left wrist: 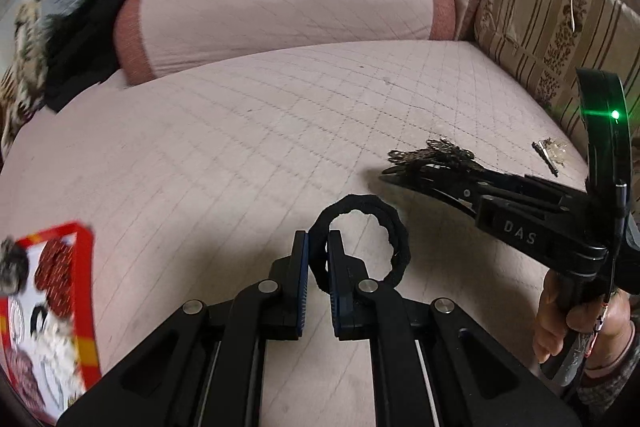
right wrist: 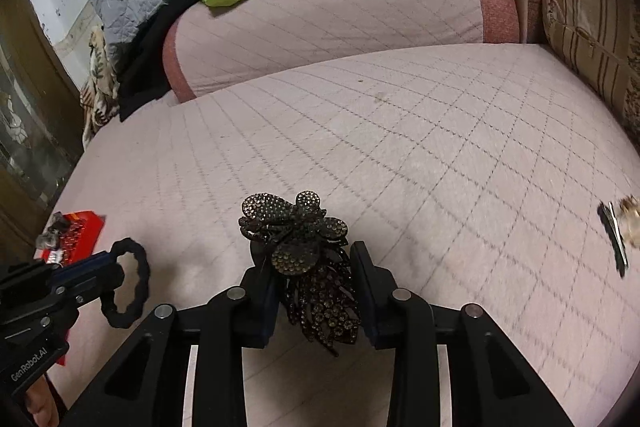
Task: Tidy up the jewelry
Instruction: 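Carry the black hair tie and butterfly claw clip over the tray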
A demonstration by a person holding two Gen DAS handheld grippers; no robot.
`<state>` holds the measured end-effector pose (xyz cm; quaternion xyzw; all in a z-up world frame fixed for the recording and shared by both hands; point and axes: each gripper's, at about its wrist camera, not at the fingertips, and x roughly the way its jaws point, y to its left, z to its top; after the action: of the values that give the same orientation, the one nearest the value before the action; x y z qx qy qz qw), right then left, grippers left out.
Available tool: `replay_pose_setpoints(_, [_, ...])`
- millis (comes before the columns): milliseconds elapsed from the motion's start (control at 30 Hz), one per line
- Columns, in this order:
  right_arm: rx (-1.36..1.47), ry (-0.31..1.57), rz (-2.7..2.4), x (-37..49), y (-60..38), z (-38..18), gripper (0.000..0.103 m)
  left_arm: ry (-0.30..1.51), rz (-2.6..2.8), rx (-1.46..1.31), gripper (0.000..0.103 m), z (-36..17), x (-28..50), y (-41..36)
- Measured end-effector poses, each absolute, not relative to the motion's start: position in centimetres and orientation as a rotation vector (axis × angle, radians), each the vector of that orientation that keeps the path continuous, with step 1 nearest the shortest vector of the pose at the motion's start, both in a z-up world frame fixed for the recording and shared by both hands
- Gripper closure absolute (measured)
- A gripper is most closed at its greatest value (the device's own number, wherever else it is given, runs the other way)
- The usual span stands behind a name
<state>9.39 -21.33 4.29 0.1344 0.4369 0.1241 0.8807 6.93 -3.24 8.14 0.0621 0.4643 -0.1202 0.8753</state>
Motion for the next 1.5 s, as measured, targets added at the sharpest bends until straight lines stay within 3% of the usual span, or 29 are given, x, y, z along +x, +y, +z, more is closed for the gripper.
replay_pose_setpoints(700, [0.277, 0.888, 0.378, -5.3, -14.2, 11.2, 0.067, 0.867, -0.059, 0.015, 0.094, 14.7, -6.3, 6.9])
replay_pose_setpoints(1500, [0.097, 0.896, 0.477, -9.8, -5.5, 14.3, 0.067, 0.811, 0.094, -0.069, 0.094, 15.4, -10.3, 15.0])
